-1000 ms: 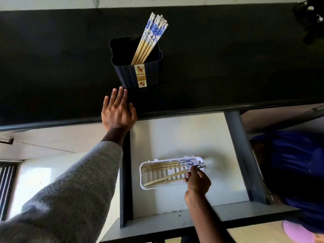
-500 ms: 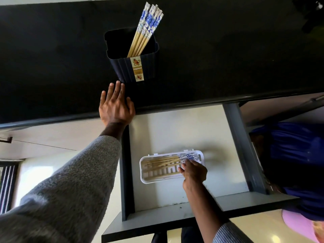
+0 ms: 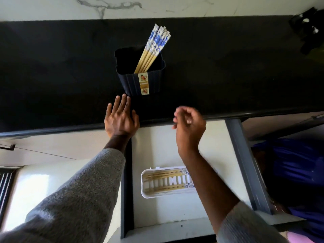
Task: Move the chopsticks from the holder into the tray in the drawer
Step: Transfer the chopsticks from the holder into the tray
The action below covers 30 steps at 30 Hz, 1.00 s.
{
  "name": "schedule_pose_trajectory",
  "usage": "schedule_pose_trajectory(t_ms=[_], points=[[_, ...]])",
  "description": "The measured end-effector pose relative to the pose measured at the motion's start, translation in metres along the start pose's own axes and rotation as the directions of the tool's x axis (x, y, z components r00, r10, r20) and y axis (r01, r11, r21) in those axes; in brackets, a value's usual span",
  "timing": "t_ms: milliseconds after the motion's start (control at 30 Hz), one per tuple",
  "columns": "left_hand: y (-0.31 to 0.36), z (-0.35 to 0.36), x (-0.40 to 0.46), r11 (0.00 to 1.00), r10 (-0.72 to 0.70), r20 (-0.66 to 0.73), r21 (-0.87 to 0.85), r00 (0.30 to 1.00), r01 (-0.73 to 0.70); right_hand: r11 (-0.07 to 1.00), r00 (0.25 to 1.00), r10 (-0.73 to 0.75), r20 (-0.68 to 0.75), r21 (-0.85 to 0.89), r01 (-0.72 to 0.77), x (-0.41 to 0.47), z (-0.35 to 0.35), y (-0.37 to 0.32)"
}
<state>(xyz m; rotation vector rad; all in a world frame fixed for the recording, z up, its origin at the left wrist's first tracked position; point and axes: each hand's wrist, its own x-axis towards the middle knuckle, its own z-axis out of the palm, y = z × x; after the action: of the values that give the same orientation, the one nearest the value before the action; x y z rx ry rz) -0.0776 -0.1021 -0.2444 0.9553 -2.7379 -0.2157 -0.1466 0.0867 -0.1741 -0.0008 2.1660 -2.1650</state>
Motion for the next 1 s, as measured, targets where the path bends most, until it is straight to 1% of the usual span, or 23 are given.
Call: schedule_pose_trajectory(t_ms=[100,200,267,367,433,567,700,867,1000], points=[[0.000,0.000,0.001,1.000,-0.002,-0.003,-0.009,1.000,0.002,0.998,0.998,-0.057,0.026,-0.014,0.057,0.045,0.038,-0.029],[0.000,-0.001,0.001,1.000,0.004,-0.007,-0.008,1.000,-0.004,0.999,0.999,0.004,0.035,-0.047,-0.002,0.083,0.070,-0.046],[0.000,-0.001,0.001,1.000,0.003,-0.001,-0.004,1.000,-0.003,0.996,0.996,0.037,0.075,-0.083,-0.031,0.097,0.087,-0.053],[0.000,-0.001,0.001,1.000,0.004,0.015,0.000,1.000,-0.004,0.991,0.994,0.040,0.106,-0.128,-0.026,0.114,0.107,-0.060],[0.000,0.000,0.001,1.000,0.006,0.019,0.005,1.000,-0.006,0.985,0.990,0.094,0.107,-0.156,-0.076,0.128,0.118,-0.064],[0.000,-0.001,0.001,1.000,0.009,0.009,0.008,1.000,-0.009,0.967,0.977,0.190,0.100,-0.190,-0.169,0.146,0.131,-0.076],[0.000,-0.001,0.001,1.000,0.007,-0.018,0.000,1.000,-0.007,0.958,0.962,0.250,0.112,-0.169,-0.230,0.152,0.137,-0.084],[0.000,-0.001,0.001,1.000,0.010,-0.016,0.004,1.000,-0.010,0.950,0.967,0.232,0.102,-0.237,-0.202,0.151,0.140,-0.084],[0.001,-0.002,0.001,1.000,0.002,-0.004,0.008,1.000,-0.002,0.971,0.979,0.187,0.084,-0.164,-0.171,0.148,0.135,-0.084]])
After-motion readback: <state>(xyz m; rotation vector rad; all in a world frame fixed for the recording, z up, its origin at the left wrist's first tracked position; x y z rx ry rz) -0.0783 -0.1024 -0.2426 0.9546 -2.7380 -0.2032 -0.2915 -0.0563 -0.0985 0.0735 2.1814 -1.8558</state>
